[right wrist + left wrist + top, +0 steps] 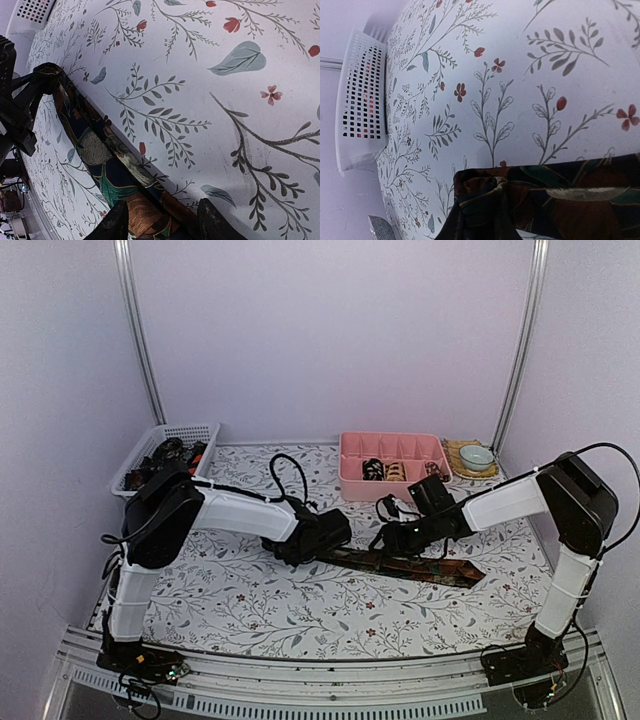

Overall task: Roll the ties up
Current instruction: Roll the tie at the center of the board.

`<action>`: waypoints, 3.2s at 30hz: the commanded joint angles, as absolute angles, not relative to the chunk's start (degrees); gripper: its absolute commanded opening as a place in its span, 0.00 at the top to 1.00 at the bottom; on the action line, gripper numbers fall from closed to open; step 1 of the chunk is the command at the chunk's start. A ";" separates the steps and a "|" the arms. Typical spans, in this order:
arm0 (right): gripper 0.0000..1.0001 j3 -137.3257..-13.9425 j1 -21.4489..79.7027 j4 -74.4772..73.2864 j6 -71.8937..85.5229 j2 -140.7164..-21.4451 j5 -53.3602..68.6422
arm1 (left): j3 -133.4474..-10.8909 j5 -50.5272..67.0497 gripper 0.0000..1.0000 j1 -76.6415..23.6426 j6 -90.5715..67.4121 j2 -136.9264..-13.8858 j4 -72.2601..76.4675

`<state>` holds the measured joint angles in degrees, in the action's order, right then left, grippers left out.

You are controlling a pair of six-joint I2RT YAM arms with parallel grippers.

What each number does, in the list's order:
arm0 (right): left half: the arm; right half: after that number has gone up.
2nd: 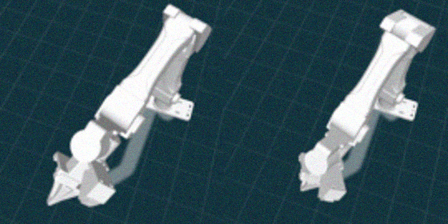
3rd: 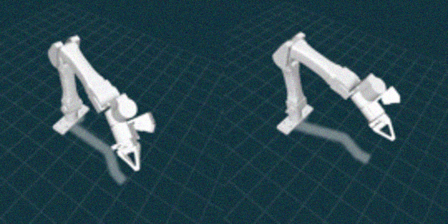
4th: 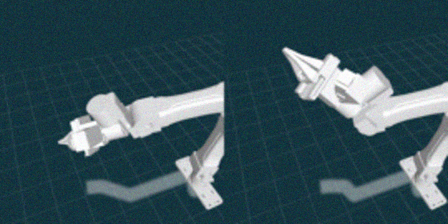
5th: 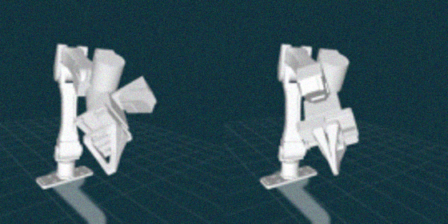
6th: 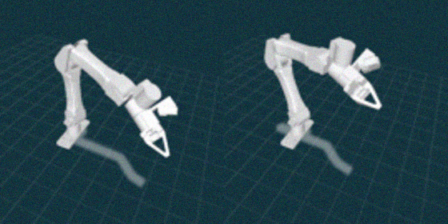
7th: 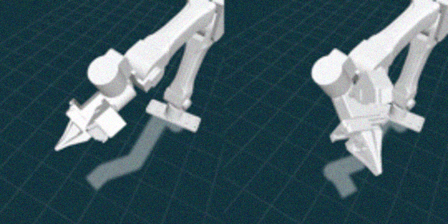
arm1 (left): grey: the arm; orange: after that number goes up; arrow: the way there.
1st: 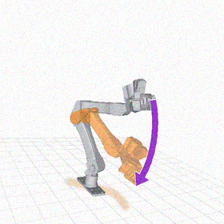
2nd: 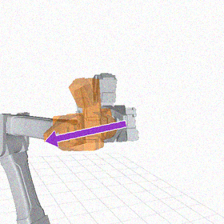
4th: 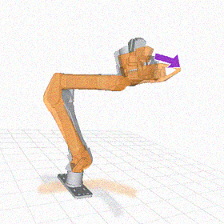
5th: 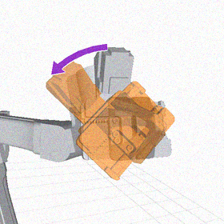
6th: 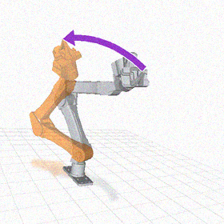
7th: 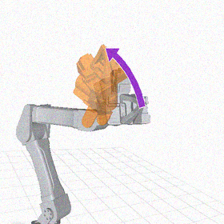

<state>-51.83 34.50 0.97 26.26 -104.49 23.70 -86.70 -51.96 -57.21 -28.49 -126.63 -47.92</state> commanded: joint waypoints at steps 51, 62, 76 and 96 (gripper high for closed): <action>0.53 -58.10 35.03 -8.20 26.97 -105.29 23.20 | -85.73 -45.73 0.46 -59.13 -20.37 -119.86 -44.02; 0.52 -60.95 35.02 -8.64 27.49 -105.32 23.77 | -84.80 -41.10 0.29 -58.69 -19.41 -115.22 -39.91; 0.50 -76.62 43.37 -7.55 32.60 -113.70 27.18 | -61.21 -9.68 0.22 -40.08 -24.65 -88.07 -18.85; 0.52 -93.34 49.95 2.00 49.03 -134.96 31.06 | -59.01 4.98 0.61 -31.38 -18.72 -97.77 -13.16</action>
<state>-91.59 49.50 -0.56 45.54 -128.92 29.36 -58.24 2.61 -31.75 -19.88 -96.55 -15.03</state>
